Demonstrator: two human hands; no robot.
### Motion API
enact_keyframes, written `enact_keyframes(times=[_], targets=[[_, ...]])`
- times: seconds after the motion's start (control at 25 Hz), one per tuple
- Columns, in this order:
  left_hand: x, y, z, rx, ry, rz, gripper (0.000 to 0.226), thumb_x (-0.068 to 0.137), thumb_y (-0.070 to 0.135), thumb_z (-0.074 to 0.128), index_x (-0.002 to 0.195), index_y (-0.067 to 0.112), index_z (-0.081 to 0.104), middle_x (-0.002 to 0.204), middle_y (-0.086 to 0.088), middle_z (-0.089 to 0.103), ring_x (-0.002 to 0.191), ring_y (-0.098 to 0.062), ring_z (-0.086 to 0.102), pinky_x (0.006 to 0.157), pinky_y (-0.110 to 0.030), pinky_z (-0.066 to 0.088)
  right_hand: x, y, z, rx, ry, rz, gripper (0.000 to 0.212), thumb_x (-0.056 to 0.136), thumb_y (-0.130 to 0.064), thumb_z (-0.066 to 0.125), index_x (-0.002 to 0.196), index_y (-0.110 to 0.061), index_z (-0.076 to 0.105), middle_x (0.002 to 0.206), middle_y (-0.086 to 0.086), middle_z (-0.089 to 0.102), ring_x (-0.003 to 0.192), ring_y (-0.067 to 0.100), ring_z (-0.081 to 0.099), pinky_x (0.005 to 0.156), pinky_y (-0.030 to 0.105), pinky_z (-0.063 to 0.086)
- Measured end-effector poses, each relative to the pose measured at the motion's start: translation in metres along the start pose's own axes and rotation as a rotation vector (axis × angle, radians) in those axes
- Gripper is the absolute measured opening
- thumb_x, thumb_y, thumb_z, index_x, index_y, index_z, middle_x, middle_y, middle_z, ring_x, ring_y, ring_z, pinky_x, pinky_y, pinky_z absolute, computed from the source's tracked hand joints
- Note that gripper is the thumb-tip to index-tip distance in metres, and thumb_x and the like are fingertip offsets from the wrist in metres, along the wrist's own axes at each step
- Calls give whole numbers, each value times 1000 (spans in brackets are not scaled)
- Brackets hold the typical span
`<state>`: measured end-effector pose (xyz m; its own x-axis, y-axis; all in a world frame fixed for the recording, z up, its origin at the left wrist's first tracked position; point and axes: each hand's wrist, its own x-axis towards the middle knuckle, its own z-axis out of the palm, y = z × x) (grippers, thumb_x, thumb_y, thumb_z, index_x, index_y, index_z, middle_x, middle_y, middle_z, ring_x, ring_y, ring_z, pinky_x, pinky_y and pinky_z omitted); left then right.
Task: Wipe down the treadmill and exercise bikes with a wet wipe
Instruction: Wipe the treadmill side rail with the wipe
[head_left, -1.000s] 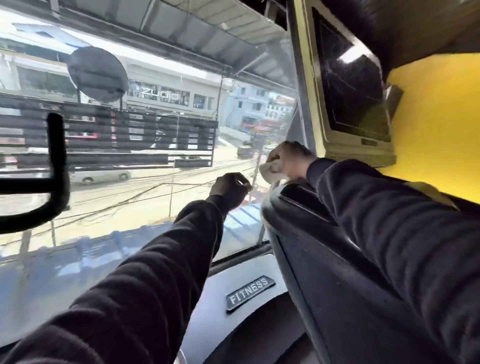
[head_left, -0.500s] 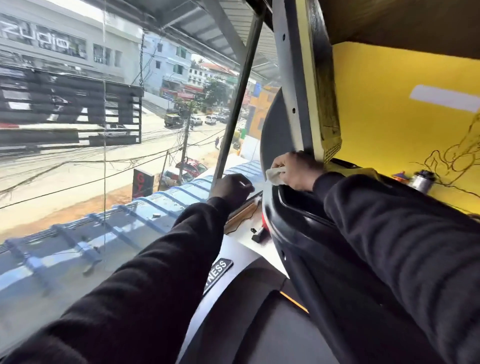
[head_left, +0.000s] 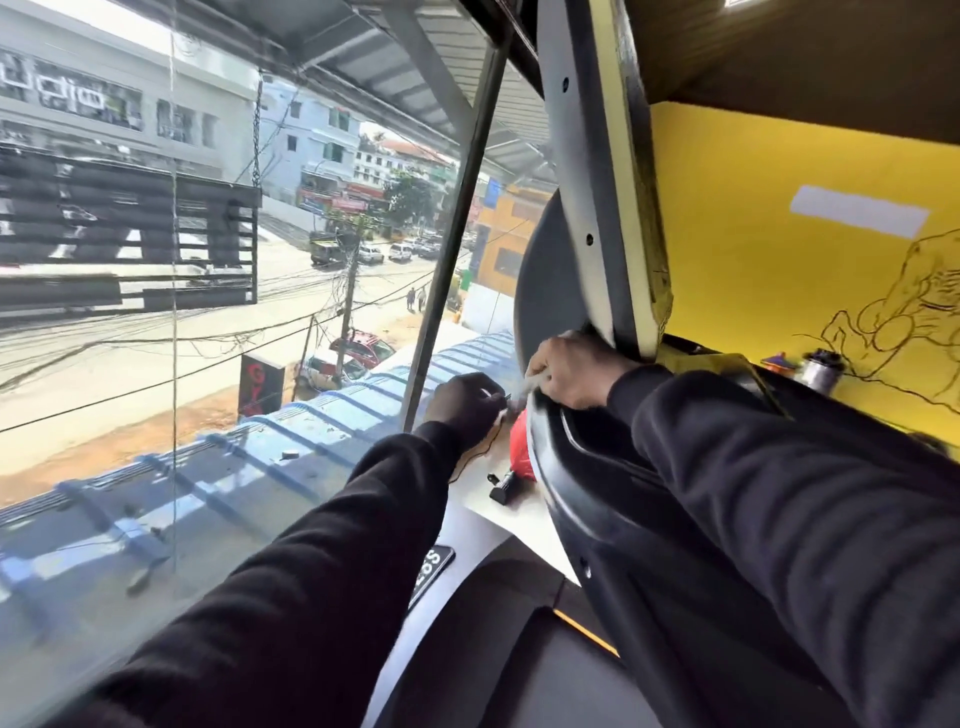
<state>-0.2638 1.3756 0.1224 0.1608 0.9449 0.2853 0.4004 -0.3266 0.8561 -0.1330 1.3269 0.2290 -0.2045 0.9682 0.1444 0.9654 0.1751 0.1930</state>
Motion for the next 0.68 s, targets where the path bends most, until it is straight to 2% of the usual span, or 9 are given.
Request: enact_keyframes(times=[0.08, 0.16, 0.28, 0.36, 0.44, 0.48, 0.52, 0.6, 0.68], targets=[[12, -4, 2, -26, -31, 23, 12, 87, 21, 67, 77, 28, 65, 94, -5, 73, 92, -25, 66, 76, -28, 48, -4, 1, 1, -4, -80, -12, 18, 84, -33, 66, 86, -19, 78, 97, -4, 74, 91, 14, 67, 83, 26, 52], [23, -7, 1, -58, -75, 49, 12, 87, 20, 65, 78, 28, 68, 96, -7, 74, 93, -26, 67, 79, -32, 51, 2, 2, 0, 33, -77, 9, 18, 82, -33, 68, 86, -19, 78, 93, -4, 75, 88, 10, 68, 82, 28, 52], [32, -10, 4, -104, -131, 86, 16, 88, 14, 62, 98, 20, 74, 102, -9, 74, 97, -27, 66, 78, -30, 48, 22, 1, 3, 38, -190, 106, 24, 97, -29, 57, 110, -20, 74, 120, -6, 69, 112, 7, 61, 91, 13, 39], [36, -14, 4, -113, -145, 125, 21, 89, 13, 62, 106, 18, 74, 106, -9, 73, 101, -26, 65, 79, -28, 46, 25, -3, 8, 31, -226, 130, 28, 100, -20, 48, 120, -18, 68, 129, -4, 64, 122, 11, 56, 100, 15, 35], [38, -17, 5, -150, -170, 157, 22, 90, 8, 59, 105, 17, 72, 101, -7, 73, 96, -24, 66, 69, -17, 46, 19, -4, 5, 58, -159, 160, 22, 91, -28, 63, 109, -23, 74, 117, -6, 70, 111, 9, 62, 100, 22, 43], [37, -17, 5, -176, -192, 164, 22, 91, 5, 57, 104, 16, 71, 95, -5, 72, 87, -21, 65, 58, -8, 42, 13, -5, 2, 83, -123, 172, 17, 85, -31, 70, 100, -25, 77, 108, -8, 73, 103, 6, 65, 96, 23, 47], [36, -16, 6, -210, -209, 164, 21, 93, 3, 55, 104, 15, 69, 91, -2, 69, 78, -17, 62, 53, -7, 43, 8, -7, 0, 106, -100, 177, 15, 82, -31, 73, 95, -26, 78, 103, -9, 74, 99, 5, 67, 93, 22, 49], [33, -15, 7, -264, -208, 166, 21, 95, 1, 53, 103, 15, 66, 88, -1, 64, 63, -9, 58, 52, -6, 44, 2, -14, 2, 110, -83, 209, 18, 87, -28, 69, 102, -23, 77, 108, -5, 73, 103, 9, 66, 97, 24, 48], [29, -15, 10, -284, -206, 187, 22, 95, 4, 53, 104, 18, 67, 92, -3, 68, 67, -3, 64, 57, -11, 47, -8, -23, 8, 64, -102, 209, 23, 92, -26, 62, 110, -17, 73, 116, 2, 71, 110, 16, 64, 100, 32, 46]])
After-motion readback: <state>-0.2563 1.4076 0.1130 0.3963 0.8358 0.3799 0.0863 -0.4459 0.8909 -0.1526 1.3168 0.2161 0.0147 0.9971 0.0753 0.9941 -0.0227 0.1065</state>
